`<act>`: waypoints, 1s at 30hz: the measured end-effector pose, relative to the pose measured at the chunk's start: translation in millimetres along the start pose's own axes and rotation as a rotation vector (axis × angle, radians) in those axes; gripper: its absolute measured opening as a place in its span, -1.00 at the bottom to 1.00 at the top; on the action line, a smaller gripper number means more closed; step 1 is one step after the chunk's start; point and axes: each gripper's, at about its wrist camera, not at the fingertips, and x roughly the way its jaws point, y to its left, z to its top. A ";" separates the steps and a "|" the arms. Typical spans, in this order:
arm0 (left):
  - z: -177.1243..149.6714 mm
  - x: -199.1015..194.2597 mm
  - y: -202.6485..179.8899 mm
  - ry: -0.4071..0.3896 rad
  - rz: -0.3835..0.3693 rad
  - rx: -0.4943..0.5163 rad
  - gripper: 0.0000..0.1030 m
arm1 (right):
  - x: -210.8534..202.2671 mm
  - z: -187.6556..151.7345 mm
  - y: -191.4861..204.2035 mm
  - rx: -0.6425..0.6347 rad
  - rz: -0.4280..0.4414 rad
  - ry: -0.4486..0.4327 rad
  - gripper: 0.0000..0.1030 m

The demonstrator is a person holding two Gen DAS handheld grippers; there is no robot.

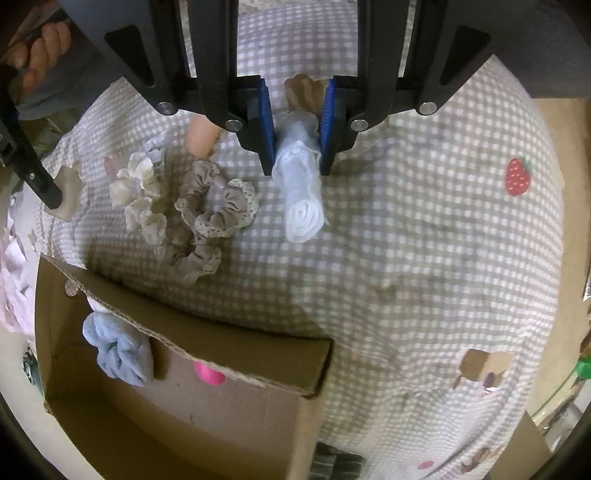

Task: Organize soft objects
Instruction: 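Grasp the white rolled sock with the left tool while the right tool grasps the tan cylinder, then lower the white sock into the box while the right tool drops the cylinder there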

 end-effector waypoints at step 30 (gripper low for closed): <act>-6.6 -123.3 -20.0 -0.407 0.020 0.092 -0.62 | -57.0 -2.4 39.9 -0.152 0.113 -0.175 -0.84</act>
